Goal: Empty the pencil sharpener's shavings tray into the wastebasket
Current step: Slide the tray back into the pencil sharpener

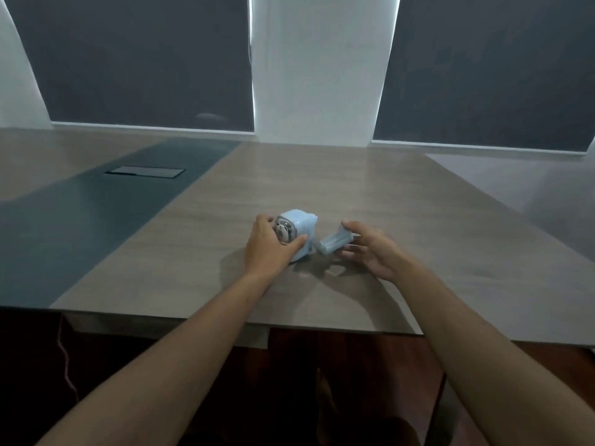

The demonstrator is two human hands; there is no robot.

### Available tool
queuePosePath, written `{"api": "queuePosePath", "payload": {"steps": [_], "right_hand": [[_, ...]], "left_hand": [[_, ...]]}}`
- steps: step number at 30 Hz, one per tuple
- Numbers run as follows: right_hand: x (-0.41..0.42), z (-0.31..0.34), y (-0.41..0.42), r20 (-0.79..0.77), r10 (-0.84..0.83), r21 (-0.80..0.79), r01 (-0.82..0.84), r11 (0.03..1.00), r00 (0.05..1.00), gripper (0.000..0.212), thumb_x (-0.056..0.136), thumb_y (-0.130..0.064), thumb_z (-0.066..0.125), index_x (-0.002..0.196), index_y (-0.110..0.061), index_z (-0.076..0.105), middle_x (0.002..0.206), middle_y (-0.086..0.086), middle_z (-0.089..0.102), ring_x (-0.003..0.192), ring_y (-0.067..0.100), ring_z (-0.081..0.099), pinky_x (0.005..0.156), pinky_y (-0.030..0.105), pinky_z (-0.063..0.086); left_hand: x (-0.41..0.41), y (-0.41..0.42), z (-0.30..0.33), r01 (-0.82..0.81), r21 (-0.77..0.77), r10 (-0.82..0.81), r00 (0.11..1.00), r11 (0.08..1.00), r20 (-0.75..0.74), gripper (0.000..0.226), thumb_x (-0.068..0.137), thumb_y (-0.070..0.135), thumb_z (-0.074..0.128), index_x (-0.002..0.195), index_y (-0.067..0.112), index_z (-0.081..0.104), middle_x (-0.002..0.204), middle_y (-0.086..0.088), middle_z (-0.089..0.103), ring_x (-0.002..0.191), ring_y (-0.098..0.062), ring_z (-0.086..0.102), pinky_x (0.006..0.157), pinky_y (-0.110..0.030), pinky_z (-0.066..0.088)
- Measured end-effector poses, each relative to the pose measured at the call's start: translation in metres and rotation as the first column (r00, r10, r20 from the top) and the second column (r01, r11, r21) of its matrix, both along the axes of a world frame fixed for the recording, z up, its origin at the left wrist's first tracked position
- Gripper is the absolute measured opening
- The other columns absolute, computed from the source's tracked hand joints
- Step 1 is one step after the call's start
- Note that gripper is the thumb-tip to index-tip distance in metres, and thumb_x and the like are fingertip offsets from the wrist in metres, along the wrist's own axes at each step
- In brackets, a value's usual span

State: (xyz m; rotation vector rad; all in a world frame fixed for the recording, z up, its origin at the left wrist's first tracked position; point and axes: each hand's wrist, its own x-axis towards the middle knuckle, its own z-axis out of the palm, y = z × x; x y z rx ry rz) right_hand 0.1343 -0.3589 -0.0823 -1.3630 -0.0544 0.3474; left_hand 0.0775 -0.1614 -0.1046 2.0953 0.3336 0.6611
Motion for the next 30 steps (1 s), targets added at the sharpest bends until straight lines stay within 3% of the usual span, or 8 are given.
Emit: {"api": "queuePosePath", "payload": {"steps": [4, 8, 11, 13, 19, 23, 28, 30], "right_hand": [[0.008, 0.001, 0.005, -0.029, -0.003, 0.077, 0.005, 0.997, 1.0, 0.025, 0.088, -0.024, 0.068, 0.099, -0.003, 0.062, 0.095, 0.017, 0.069, 0.079, 0.026, 0.071, 0.075, 0.037, 0.061], [0.011, 0.005, 0.011, -0.063, -0.033, 0.164, 0.043, 0.986, 0.997, 0.026, 0.089, -0.024, 0.068, 0.098, 0.0, 0.062, 0.097, 0.018, 0.068, 0.083, 0.027, 0.071, 0.072, 0.038, 0.061], [0.011, 0.007, 0.016, -0.098, -0.022, 0.16, 0.037, 0.986, 0.995, 0.027, 0.089, -0.023, 0.068, 0.098, 0.001, 0.062, 0.095, 0.018, 0.066, 0.083, 0.027, 0.07, 0.071, 0.039, 0.062], [0.01, 0.008, 0.02, -0.114, -0.015, 0.157, 0.033, 0.987, 0.993, 0.027, 0.089, -0.024, 0.068, 0.098, 0.001, 0.062, 0.095, 0.017, 0.066, 0.084, 0.028, 0.069, 0.072, 0.039, 0.062], [0.0, 0.011, 0.04, -0.082, 0.046, 0.088, -0.039, 0.995, 0.996, 0.043, 0.086, -0.036, 0.071, 0.112, -0.003, 0.065, 0.105, 0.018, 0.07, 0.09, 0.028, 0.072, 0.076, 0.036, 0.062], [-0.01, 0.015, 0.055, -0.007, 0.028, -0.005, -0.028, 1.0, 1.0, 0.055, 0.086, -0.053, 0.063, 0.114, -0.006, 0.065, 0.112, 0.018, 0.069, 0.1, 0.032, 0.07, 0.084, 0.04, 0.06], [-0.02, 0.02, 0.069, -0.026, 0.105, -0.11, -0.107, 0.988, 0.994, 0.047, 0.093, -0.057, 0.049, 0.104, -0.015, 0.066, 0.118, 0.013, 0.063, 0.099, 0.031, 0.065, 0.087, 0.045, 0.058], [-0.026, 0.021, 0.083, -0.003, 0.101, -0.131, -0.101, 0.986, 0.995, 0.051, 0.095, -0.052, 0.048, 0.117, -0.009, 0.064, 0.117, 0.013, 0.064, 0.098, 0.032, 0.065, 0.088, 0.046, 0.057]], "left_hand": [[0.011, -0.001, 0.004, -0.02, -0.136, 0.019, 1.0, 0.99, -0.011, 0.057, 0.075, 0.052, 0.071, 0.109, 0.01, 0.053, 0.105, -0.004, 0.063, 0.097, -0.026, 0.061, 0.077, -0.03, 0.044], [0.024, 0.01, 0.008, -0.044, -0.277, 0.01, 0.993, 0.96, -0.121, 0.065, 0.079, 0.062, 0.058, 0.109, 0.005, 0.062, 0.107, -0.007, 0.067, 0.1, -0.027, 0.062, 0.075, -0.029, 0.039], [0.028, 0.012, 0.014, -0.036, -0.384, -0.019, 0.99, 0.923, -0.138, 0.059, 0.079, 0.065, 0.053, 0.087, 0.007, 0.063, 0.097, -0.01, 0.067, 0.085, -0.029, 0.061, 0.067, -0.034, 0.045], [0.028, 0.01, 0.02, -0.033, -0.452, -0.024, 0.992, 0.891, -0.121, 0.057, 0.074, 0.068, 0.053, 0.077, 0.011, 0.06, 0.093, -0.01, 0.068, 0.079, -0.029, 0.062, 0.075, -0.041, 0.053], [0.027, -0.004, 0.031, 0.047, -0.49, -0.08, 0.996, 0.871, -0.046, 0.067, 0.07, 0.065, 0.061, 0.106, 0.009, 0.065, 0.106, -0.008, 0.071, 0.092, -0.024, 0.069, 0.081, -0.039, 0.058], [0.026, -0.006, 0.035, 0.018, -0.493, -0.021, 1.0, 0.87, -0.002, 0.062, 0.076, 0.058, 0.066, 0.113, 0.007, 0.063, 0.107, -0.005, 0.069, 0.092, -0.02, 0.067, 0.069, -0.026, 0.049], [0.008, 0.016, 0.038, -0.014, -0.414, 0.027, 0.999, 0.91, 0.024, 0.062, 0.072, 0.055, 0.072, 0.113, 0.009, 0.062, 0.109, -0.003, 0.068, 0.096, -0.019, 0.065, 0.083, -0.031, 0.052], [-0.006, 0.029, 0.041, -0.054, -0.366, 0.073, 0.996, 0.929, 0.041, 0.062, 0.072, 0.051, 0.075, 0.115, 0.009, 0.059, 0.108, -0.002, 0.066, 0.093, -0.017, 0.063, 0.08, -0.027, 0.049]]}}
